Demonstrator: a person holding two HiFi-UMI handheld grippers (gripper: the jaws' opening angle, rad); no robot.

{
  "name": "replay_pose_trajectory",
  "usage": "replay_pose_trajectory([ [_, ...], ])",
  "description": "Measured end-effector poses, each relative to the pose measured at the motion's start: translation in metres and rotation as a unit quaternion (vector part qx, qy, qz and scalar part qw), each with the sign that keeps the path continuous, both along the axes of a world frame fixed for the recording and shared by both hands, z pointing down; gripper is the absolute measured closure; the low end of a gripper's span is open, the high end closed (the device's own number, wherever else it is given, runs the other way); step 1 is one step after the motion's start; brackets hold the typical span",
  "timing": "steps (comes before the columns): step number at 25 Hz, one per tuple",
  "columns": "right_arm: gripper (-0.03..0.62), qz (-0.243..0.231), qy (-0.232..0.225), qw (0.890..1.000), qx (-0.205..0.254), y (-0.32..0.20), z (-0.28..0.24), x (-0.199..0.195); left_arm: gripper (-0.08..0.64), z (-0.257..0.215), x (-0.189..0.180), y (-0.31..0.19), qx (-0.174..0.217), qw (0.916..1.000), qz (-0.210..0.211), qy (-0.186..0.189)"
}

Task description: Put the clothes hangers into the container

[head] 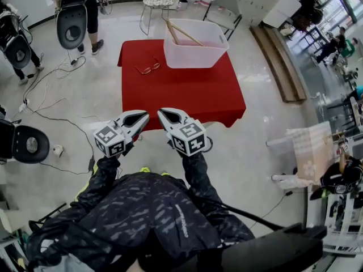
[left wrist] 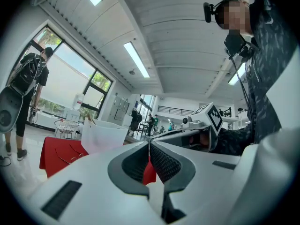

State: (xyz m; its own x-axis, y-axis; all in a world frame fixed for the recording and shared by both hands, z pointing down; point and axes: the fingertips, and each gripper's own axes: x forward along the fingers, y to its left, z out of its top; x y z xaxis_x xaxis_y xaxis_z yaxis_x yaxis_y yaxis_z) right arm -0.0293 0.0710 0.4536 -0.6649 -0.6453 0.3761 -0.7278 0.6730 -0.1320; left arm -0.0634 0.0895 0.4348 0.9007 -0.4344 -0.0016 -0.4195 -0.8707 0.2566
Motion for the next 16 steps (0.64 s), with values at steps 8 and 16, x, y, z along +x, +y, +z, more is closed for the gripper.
replay_pose_trajectory([
  [8,0.577,-0.002,-0.014,1.000,-0.010,0.002,0.006,0.014,0.548,0.001,0.005,-0.008,-0.003,1.0000,-0.005,-0.005],
  [16,0.577,0.010,-0.033,0.999,-0.022,0.008,0.022,0.048,0.547,0.013,0.033,-0.005,-0.005,1.0000,0.002,-0.005],
])
